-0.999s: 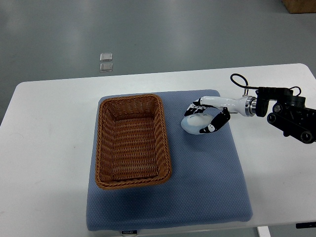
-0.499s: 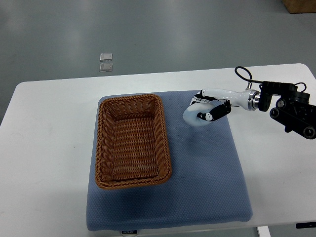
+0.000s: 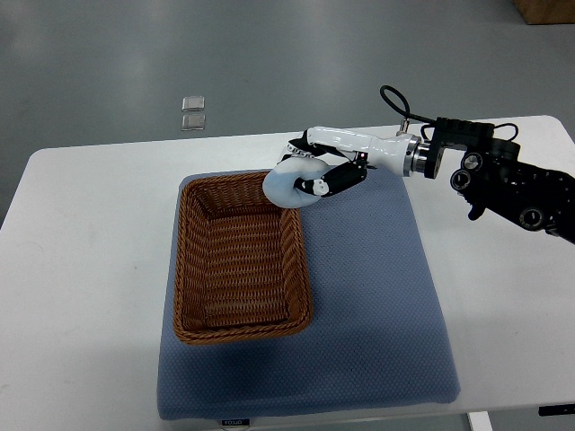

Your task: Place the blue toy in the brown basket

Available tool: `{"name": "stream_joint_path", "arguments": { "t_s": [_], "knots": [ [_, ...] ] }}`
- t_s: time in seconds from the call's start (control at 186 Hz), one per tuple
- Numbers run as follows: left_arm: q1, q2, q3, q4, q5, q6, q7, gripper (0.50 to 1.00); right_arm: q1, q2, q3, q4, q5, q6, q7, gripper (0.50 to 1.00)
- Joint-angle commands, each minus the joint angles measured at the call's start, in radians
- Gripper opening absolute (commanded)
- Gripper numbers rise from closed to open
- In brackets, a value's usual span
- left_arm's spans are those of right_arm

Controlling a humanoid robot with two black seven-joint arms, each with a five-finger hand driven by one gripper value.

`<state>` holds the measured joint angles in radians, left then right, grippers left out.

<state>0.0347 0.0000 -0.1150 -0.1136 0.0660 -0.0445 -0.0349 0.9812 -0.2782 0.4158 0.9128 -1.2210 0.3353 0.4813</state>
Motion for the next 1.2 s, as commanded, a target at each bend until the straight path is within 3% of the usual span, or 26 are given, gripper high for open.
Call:
{"name": "stream_joint_path", "arguments": {
  "t_s": [0.0,0.183,0.419,0.43,0.435,0.44,0.446,0.451,0.456,0.462,0.467,0.473,0.478,0.489,0.494,0.499,0.505,0.51,0.516,0.537,0.881,1.192],
  "knots": [
    [0.001,0.000,0.000,0.000,0.000,0.000,0.000,1.000,0.008,0.079,-0.011,-0.014,-0.011,-0.009,-0.006,0.500],
    [0.001,0.000,0.000,0.000,0.000,0.000,0.000,1.000,0.008,0.224,-0.014,-0.118,-0.015,-0.029,-0.058,0.500],
    [0.001,0.000,0.000,0.000,0.000,0.000,0.000,1.000,-0.001,0.277,-0.054,-0.137,-0.014,-0.096,-0.075,0.500],
    [-0.001,0.000,0.000,0.000,0.000,0.000,0.001,1.000,-0.001,0.277,-0.055,-0.137,-0.014,-0.099,-0.075,0.511],
    [-0.001,0.000,0.000,0.000,0.000,0.000,0.000,1.000,-0.001,0.277,-0.055,-0.137,-0.012,-0.102,-0.075,0.545],
    [-0.001,0.000,0.000,0.000,0.000,0.000,0.000,1.000,-0.001,0.277,-0.055,-0.137,-0.012,-0.102,-0.075,0.545],
    [0.001,0.000,0.000,0.000,0.000,0.000,0.000,1.000,-0.003,0.277,-0.055,-0.137,-0.012,-0.104,-0.075,0.588],
    [0.001,0.000,0.000,0.000,0.000,0.000,0.000,1.000,-0.003,0.277,-0.055,-0.137,-0.012,-0.104,-0.075,0.588],
    [0.001,0.000,0.000,0.000,0.000,0.000,0.000,1.000,-0.004,0.277,-0.057,-0.137,-0.011,-0.105,-0.075,0.639],
    [0.001,0.000,0.000,0.000,0.000,0.000,0.000,1.000,-0.004,0.277,-0.057,-0.137,-0.011,-0.105,-0.075,0.639],
    [0.001,0.000,0.000,0.000,0.000,0.000,0.001,1.000,-0.006,0.277,-0.057,-0.137,-0.009,-0.105,-0.075,0.694],
    [0.001,0.000,0.000,0.000,0.000,0.000,0.001,1.000,-0.006,0.277,-0.057,-0.137,-0.009,-0.105,-0.075,0.695],
    [0.001,0.000,0.000,0.000,0.000,0.000,0.001,1.000,-0.007,0.278,-0.057,-0.137,-0.008,-0.107,-0.075,0.749],
    [0.001,0.000,0.000,0.000,0.000,0.000,0.001,1.000,-0.007,0.278,-0.057,-0.137,-0.008,-0.107,-0.075,0.750],
    [0.001,0.000,0.000,0.000,0.000,0.000,0.000,1.000,-0.009,0.278,-0.057,-0.138,-0.005,-0.108,-0.075,0.804],
    [0.001,0.000,0.000,0.000,0.000,0.000,0.000,1.000,-0.009,0.278,-0.057,-0.138,-0.005,-0.108,-0.075,0.805],
    [0.001,0.000,0.000,0.000,0.000,0.000,0.001,1.000,-0.010,0.278,-0.058,-0.138,-0.002,-0.107,-0.075,0.854],
    [0.001,0.000,0.000,0.000,0.000,0.000,0.001,1.000,-0.010,0.278,-0.058,-0.138,-0.002,-0.107,-0.075,0.854],
    [0.001,0.000,0.000,0.000,0.000,0.000,0.000,1.000,-0.012,0.278,-0.060,-0.137,-0.002,-0.108,-0.075,0.890],
    [0.001,0.000,0.000,0.000,0.000,0.000,0.000,1.000,-0.016,0.278,-0.060,-0.138,0.000,-0.108,-0.075,0.913],
    [0.001,0.000,0.000,0.000,0.000,0.000,0.000,1.000,-0.024,0.271,-0.060,-0.141,0.037,-0.094,-0.073,0.913],
    [0.001,0.000,0.000,0.000,0.000,0.000,0.000,1.000,-0.036,0.162,-0.057,-0.149,0.511,-0.090,-0.108,0.915]
  ]
}}
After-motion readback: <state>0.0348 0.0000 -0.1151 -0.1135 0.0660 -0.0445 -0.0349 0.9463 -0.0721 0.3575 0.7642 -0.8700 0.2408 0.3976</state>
